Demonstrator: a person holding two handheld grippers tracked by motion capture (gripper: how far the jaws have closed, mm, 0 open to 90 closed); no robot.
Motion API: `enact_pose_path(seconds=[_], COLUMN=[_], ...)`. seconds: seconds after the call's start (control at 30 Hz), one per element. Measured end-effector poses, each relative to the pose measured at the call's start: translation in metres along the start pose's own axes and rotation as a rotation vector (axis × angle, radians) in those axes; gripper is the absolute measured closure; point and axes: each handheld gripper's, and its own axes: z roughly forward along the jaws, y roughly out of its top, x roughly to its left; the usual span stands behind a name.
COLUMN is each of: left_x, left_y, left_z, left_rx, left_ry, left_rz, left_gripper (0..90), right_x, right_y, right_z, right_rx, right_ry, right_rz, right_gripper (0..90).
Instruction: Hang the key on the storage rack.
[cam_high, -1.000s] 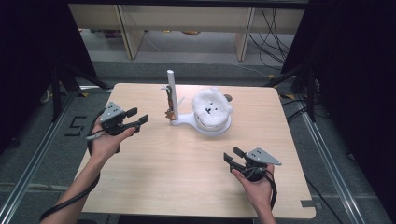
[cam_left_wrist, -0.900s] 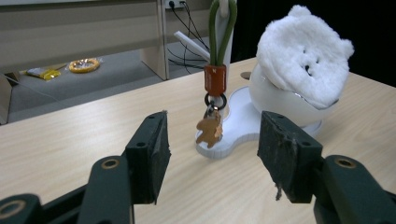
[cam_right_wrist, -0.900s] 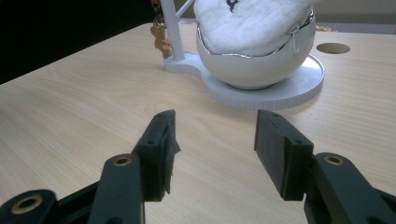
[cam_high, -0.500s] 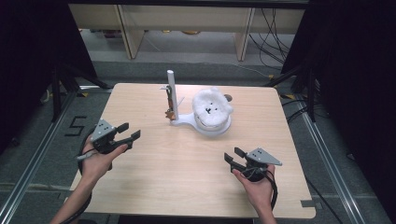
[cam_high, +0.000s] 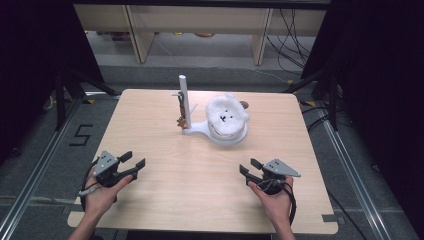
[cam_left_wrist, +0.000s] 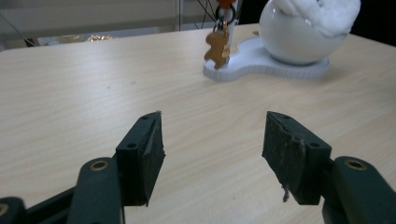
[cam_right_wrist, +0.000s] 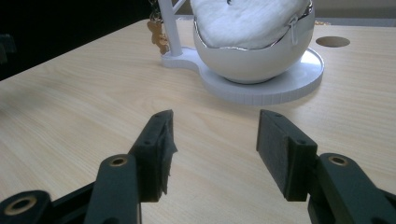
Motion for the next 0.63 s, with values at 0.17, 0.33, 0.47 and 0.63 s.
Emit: enact_pose_path(seconds=[0.17, 0.33, 0.47, 0.63], left_x=[-0.005, -0.008, -0.012, -0.011], left_y=[-0.017, -0.021, -0.023, -0.023], left_z=[0.000, -0.002, -0.003, -0.003], left_rx=[-0.011, -0.026, -0.021, -0.025], left_ry=[0.004, 0.014, 0.013, 0.014], left_rz=[0.004, 0.008, 0.002, -0.005], left_gripper=[37.4, 37.4, 37.1, 37.1], right_x=[0.002, 0.001, 0.002, 0.000], right_y=[-0.002, -0.006, -0.009, -0.010], right_z=[0.002, 0.003, 0.003, 0.003], right_rx=[0.009, 0.016, 0.015, 0.009], right_ry=[0.006, 0.009, 0.014, 0.002], right_rz=[0.011, -0.004, 0.020, -0.002], right_gripper=[46.1, 45.5, 45.4, 45.3])
